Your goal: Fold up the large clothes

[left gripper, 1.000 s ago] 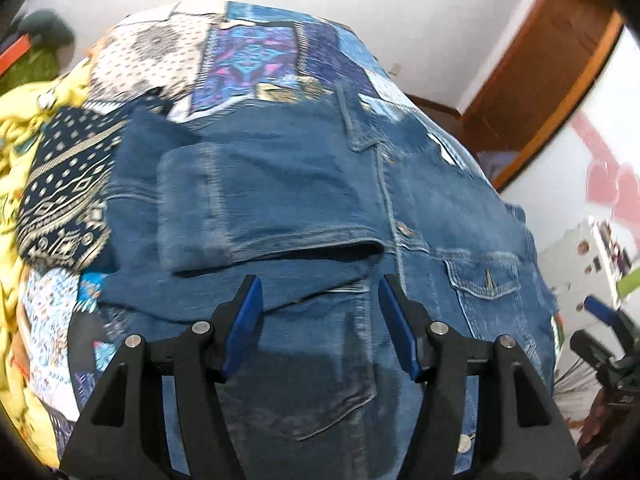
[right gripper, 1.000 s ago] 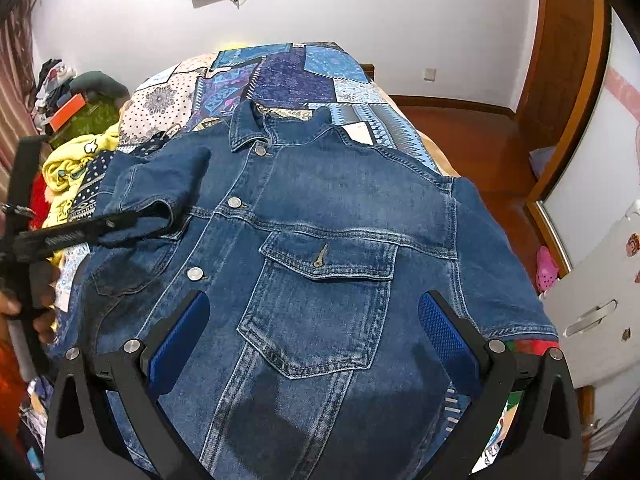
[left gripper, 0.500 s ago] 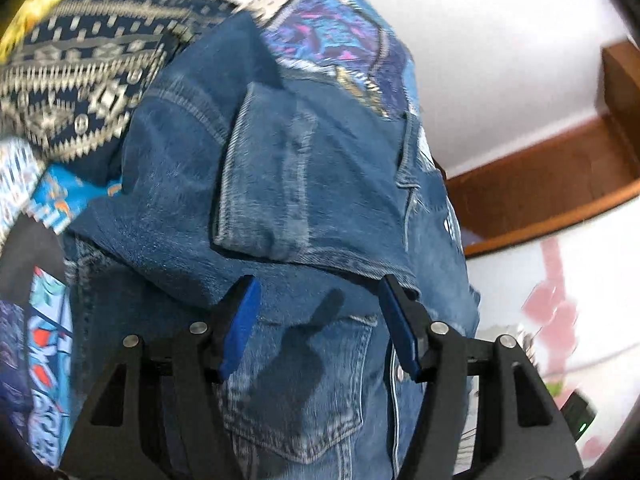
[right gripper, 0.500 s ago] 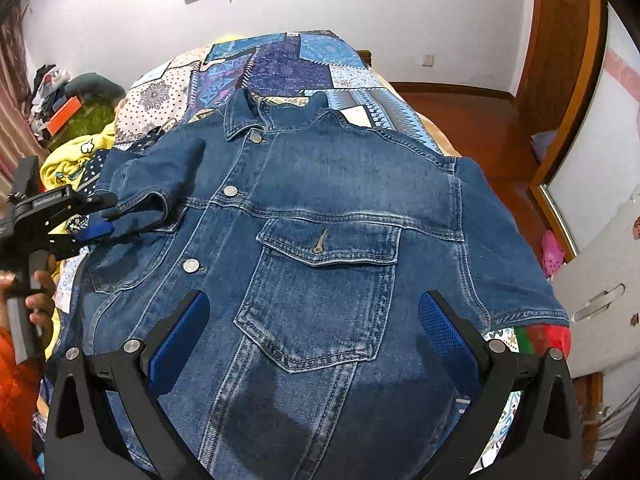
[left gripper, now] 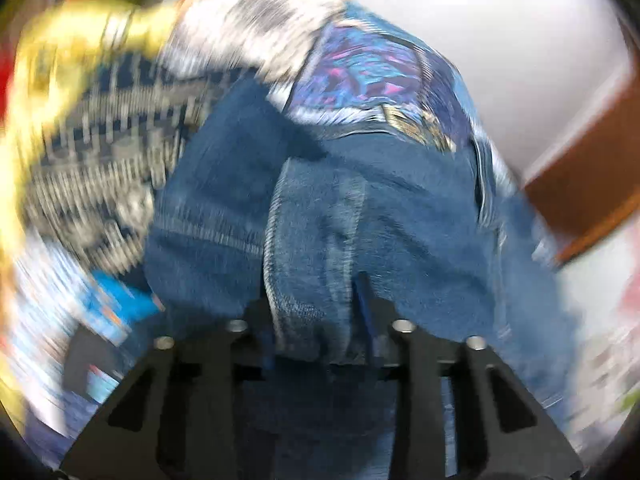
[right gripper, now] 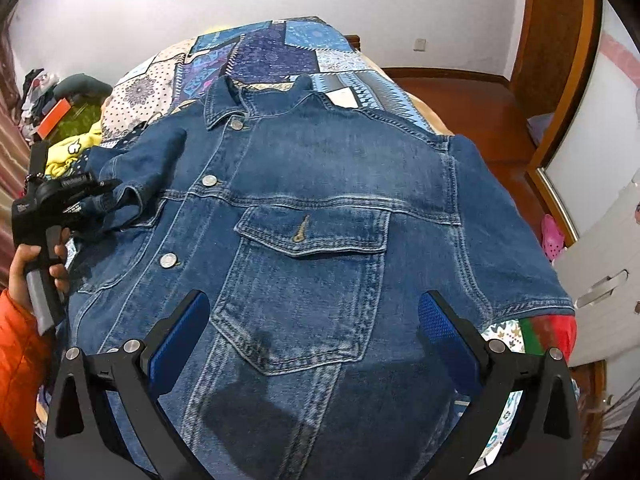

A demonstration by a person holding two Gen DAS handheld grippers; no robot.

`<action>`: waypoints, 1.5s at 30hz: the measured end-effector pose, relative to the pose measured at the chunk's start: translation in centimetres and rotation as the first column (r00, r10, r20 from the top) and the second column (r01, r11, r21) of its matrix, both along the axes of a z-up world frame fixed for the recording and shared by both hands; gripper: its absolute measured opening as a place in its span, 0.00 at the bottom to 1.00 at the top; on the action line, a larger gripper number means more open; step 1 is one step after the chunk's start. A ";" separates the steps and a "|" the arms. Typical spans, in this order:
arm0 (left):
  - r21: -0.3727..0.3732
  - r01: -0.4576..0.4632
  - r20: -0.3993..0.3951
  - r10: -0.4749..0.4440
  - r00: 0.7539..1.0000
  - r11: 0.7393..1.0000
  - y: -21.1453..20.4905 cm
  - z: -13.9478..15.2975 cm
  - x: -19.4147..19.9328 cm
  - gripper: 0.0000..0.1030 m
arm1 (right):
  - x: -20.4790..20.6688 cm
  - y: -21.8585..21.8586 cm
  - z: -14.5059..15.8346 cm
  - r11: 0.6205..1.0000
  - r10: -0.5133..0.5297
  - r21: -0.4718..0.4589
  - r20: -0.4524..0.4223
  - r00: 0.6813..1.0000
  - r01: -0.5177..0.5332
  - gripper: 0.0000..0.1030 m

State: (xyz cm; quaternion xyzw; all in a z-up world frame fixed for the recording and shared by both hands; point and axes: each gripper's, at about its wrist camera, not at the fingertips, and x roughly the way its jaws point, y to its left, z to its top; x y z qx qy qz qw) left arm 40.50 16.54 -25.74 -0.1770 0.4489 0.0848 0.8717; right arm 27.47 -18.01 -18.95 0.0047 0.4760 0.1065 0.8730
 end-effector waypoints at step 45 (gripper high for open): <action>-0.046 0.622 -0.094 -0.624 0.776 0.781 -28.3 4.1 3.4 0.13 | -0.1 -8.9 0.3 0.984 -0.172 0.045 0.005 0.985 0.171 1.00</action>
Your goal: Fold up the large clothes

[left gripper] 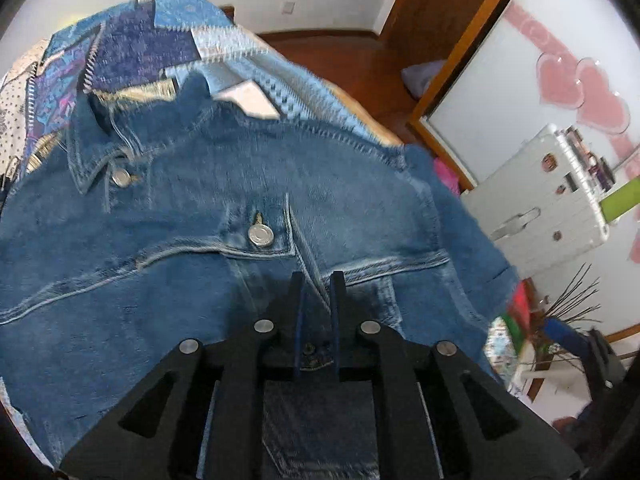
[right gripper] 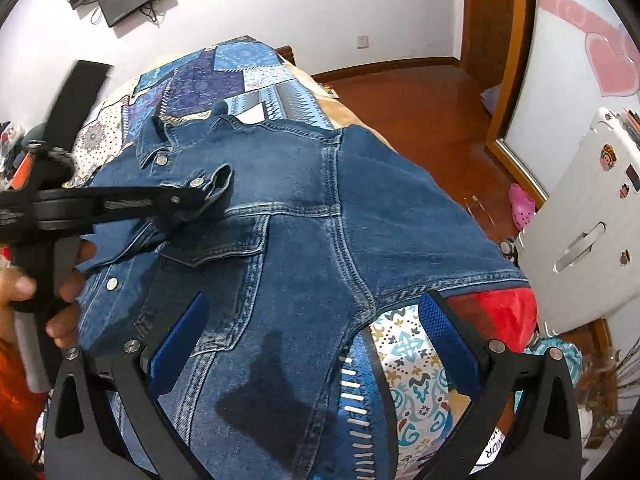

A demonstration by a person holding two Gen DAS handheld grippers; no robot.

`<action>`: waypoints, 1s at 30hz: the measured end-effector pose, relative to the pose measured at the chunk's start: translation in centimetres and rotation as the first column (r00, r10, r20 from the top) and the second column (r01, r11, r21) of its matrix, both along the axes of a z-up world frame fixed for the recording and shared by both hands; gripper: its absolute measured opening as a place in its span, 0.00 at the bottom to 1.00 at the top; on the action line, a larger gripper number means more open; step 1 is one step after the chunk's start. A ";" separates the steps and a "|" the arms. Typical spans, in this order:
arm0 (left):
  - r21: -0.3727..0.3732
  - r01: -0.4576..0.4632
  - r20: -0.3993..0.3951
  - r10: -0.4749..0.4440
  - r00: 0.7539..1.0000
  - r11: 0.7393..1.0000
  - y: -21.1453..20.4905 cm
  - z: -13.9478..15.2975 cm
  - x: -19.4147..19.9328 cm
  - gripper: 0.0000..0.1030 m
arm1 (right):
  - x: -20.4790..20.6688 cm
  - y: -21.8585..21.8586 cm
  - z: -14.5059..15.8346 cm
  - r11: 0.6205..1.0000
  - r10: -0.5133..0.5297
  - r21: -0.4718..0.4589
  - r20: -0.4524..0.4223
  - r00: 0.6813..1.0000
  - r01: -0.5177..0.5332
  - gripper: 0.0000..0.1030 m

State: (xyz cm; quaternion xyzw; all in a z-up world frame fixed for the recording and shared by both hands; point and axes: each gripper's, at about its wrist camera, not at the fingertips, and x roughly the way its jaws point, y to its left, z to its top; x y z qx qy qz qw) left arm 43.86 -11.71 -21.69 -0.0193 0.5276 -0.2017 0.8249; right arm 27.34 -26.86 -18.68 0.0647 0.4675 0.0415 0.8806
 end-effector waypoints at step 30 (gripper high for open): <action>0.152 -0.265 0.086 0.254 0.963 0.952 17.1 -1.6 -5.8 0.65 | 4.6 -14.4 -7.4 0.872 -0.250 0.348 -0.284 0.926 0.343 1.00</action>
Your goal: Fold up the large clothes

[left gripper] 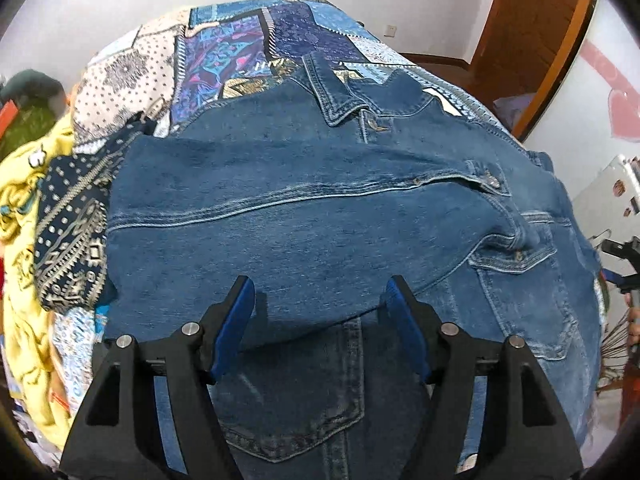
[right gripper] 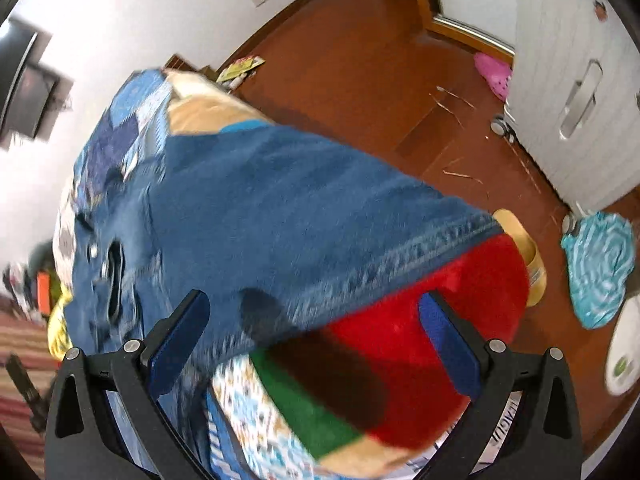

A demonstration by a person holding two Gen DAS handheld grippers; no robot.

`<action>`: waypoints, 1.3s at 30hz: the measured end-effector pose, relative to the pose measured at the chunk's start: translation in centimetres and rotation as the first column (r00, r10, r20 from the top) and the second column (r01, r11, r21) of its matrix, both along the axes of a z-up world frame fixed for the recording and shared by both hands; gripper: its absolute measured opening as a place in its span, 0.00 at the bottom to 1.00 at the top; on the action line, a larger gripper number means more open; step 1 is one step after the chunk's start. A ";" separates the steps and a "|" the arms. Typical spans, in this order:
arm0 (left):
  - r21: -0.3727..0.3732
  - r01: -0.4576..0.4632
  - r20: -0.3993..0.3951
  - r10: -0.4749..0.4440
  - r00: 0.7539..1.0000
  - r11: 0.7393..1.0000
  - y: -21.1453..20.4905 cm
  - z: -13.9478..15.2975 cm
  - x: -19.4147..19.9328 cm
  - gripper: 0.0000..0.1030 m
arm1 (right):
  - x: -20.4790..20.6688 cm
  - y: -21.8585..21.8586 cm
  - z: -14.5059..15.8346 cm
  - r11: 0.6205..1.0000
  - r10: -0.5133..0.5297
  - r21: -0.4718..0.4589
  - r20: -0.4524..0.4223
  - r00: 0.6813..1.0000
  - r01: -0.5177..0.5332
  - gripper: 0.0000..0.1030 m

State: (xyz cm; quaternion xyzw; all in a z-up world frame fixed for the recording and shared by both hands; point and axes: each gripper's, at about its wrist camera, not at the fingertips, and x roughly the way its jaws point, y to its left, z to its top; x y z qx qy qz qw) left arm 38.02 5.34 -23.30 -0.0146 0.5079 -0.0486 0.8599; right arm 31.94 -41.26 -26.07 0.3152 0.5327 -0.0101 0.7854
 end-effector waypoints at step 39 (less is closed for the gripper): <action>-0.048 -0.071 0.082 0.074 0.994 0.996 4.0 3.2 -5.5 0.65 | 3.7 8.5 14.3 0.983 0.168 -0.144 0.413 0.895 -0.118 0.07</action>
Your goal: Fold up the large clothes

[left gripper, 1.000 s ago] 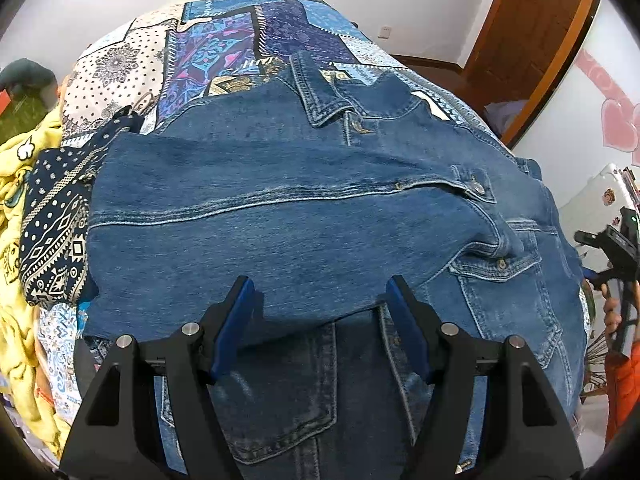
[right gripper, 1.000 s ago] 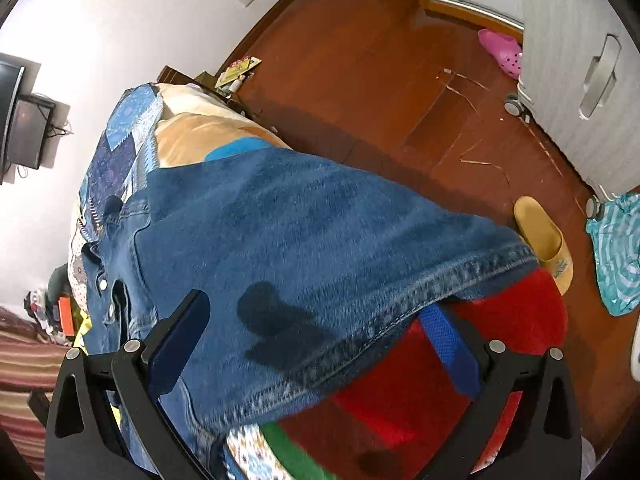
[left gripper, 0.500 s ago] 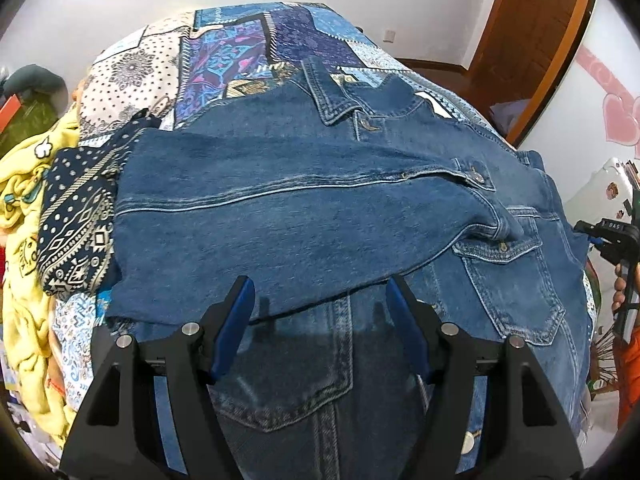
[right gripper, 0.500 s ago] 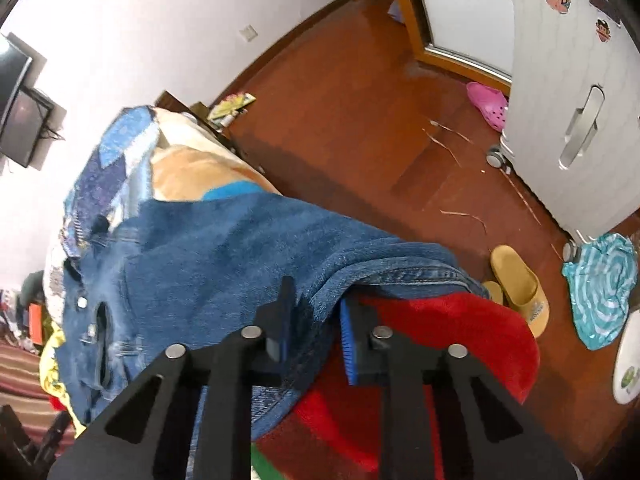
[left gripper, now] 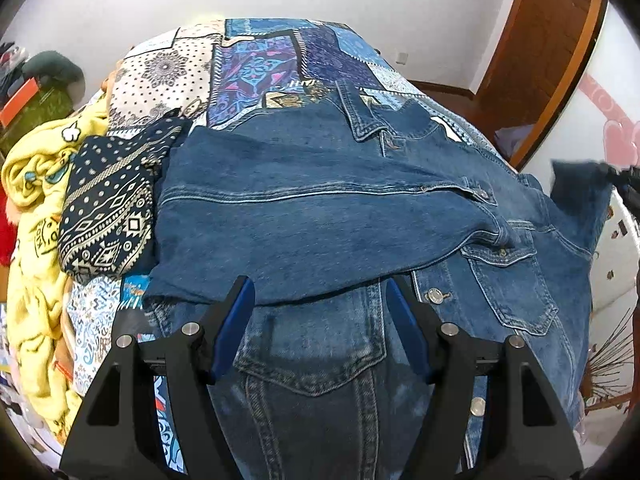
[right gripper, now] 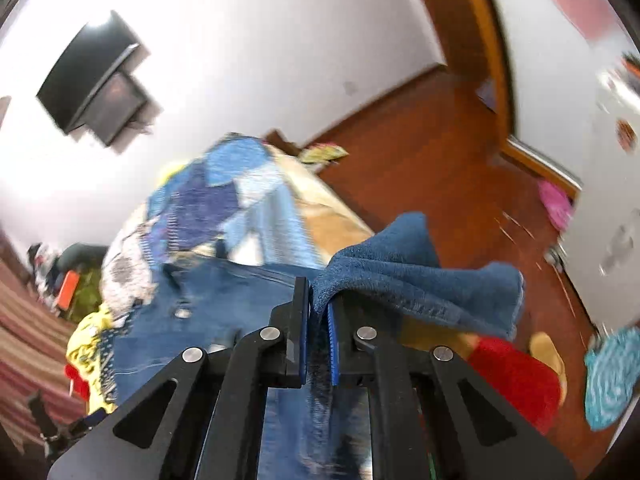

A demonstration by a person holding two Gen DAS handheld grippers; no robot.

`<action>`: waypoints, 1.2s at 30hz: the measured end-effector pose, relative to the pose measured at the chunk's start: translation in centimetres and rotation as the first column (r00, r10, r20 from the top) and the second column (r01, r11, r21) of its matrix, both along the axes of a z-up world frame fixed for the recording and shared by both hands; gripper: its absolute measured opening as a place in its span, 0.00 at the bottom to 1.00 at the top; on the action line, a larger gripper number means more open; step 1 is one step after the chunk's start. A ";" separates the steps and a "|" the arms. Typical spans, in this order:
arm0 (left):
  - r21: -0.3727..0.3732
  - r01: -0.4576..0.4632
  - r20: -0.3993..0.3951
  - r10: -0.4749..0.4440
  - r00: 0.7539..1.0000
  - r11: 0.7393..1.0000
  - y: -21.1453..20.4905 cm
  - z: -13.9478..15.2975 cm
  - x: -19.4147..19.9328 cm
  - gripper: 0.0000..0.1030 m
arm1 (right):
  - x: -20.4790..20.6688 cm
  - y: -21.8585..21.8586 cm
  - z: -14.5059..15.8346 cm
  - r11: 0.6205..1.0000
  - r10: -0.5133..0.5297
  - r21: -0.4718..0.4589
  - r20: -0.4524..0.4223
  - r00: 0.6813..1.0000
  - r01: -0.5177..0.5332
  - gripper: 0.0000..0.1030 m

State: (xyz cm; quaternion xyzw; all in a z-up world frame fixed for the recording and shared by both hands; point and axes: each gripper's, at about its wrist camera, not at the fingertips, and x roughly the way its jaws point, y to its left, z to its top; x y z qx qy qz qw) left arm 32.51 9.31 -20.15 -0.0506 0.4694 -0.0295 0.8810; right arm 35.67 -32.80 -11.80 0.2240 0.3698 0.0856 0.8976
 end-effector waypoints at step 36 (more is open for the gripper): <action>0.113 0.055 0.046 -0.060 0.997 0.992 -2.1 2.5 -3.2 0.65 | -5.1 16.5 -6.2 0.838 0.366 -0.325 -0.261 0.893 -0.438 0.61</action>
